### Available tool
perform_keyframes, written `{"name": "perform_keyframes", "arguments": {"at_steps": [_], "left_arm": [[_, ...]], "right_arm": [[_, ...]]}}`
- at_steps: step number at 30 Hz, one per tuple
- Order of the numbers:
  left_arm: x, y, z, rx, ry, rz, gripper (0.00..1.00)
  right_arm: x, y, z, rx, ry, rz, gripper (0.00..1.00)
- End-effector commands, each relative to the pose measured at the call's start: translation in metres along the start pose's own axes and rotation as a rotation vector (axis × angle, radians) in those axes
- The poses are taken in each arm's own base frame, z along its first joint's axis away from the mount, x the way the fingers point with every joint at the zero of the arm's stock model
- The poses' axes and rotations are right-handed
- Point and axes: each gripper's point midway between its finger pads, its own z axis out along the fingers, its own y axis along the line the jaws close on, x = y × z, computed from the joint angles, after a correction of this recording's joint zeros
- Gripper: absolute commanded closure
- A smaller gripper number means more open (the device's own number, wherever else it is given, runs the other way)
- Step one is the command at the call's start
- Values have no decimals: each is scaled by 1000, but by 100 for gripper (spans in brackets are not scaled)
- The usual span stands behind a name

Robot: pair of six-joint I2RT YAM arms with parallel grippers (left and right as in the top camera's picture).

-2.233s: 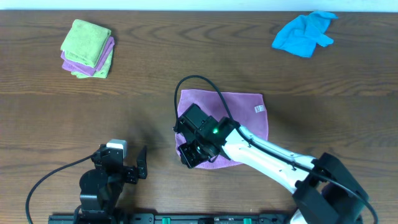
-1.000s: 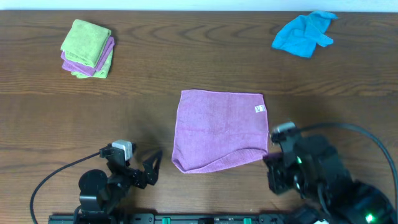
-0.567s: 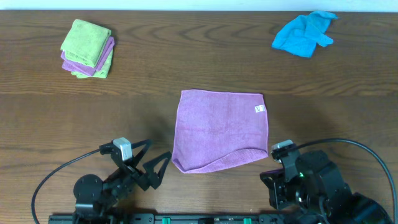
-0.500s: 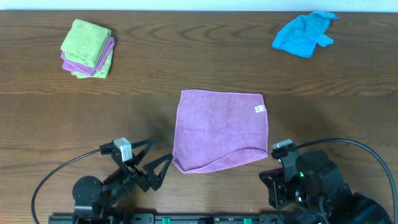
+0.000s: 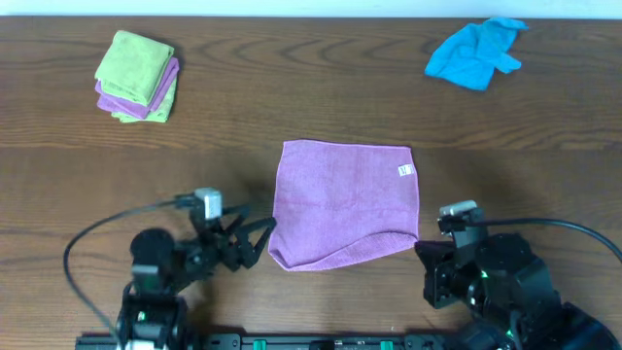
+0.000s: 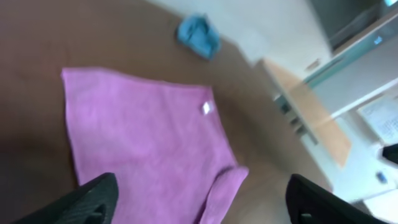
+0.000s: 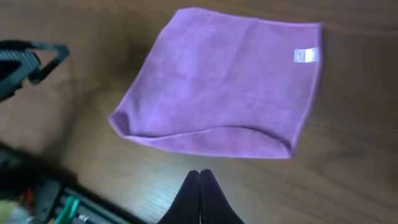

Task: Fold the cloth
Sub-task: 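Reach the left gripper to the cloth's left edge and grasp it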

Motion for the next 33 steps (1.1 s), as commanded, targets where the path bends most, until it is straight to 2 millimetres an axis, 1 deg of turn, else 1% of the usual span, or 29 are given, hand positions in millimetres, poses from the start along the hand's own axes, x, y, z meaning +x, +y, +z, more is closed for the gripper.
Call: {"name": "perform_keyframes", "arguments": {"at_steps": [1, 4, 7, 10, 12, 15, 16, 19, 20, 21, 22, 23, 25, 26, 27, 30, 32, 33], "left_arm": [[-22, -11, 16, -10, 27, 134, 14], [-28, -8, 43, -71, 97, 195, 13], [-29, 2, 71, -166, 174, 246, 12], [-31, 19, 96, -279, 243, 286, 12], [-34, 31, 114, -345, 286, 316, 14], [-41, 49, 137, -440, 324, 363, 17], [-43, 55, 144, -469, 338, 380, 17], [-46, 70, 159, -538, 365, 397, 22], [-46, 74, 165, -553, 376, 400, 26], [-44, 78, 169, -558, 383, 399, 36], [-43, 80, 172, -560, 388, 397, 44], [-41, 84, 175, -562, 393, 396, 57], [-38, 88, 178, -563, 395, 395, 76], [-37, 90, 180, -562, 393, 395, 93], [-37, 91, 182, -561, 389, 396, 94], [-39, 93, 188, -553, 368, 402, 94], [-35, 97, 191, -556, 374, 400, 94], [-30, 103, 192, -567, 389, 397, 94]], "right_arm": [[-15, -16, -8, 100, -73, 22, 99], [-17, -20, -9, 126, -85, 22, 99], [-19, -22, -12, 139, -96, 24, 99], [-27, -35, -23, 220, -139, 75, 99], [-35, -41, -34, 258, -174, 79, 99], [-42, -40, -45, 263, -201, 80, 99], [-42, -40, -47, 261, -202, 78, 99], [-40, -41, -47, 265, -192, 77, 98], [-39, -41, -47, 267, -188, 77, 99], [-38, -42, -47, 269, -183, 76, 98], [-37, -42, -46, 271, -179, 76, 99], [-36, -42, -46, 272, -176, 75, 99], [-35, -43, -46, 275, -170, 74, 98], [-34, -43, -46, 276, -168, 74, 98], [-34, -43, -46, 276, -168, 74, 98], [-34, -43, -46, 276, -168, 74, 99], [-34, -43, -46, 277, -168, 74, 99], [-34, -43, -46, 277, -168, 74, 98]]}}
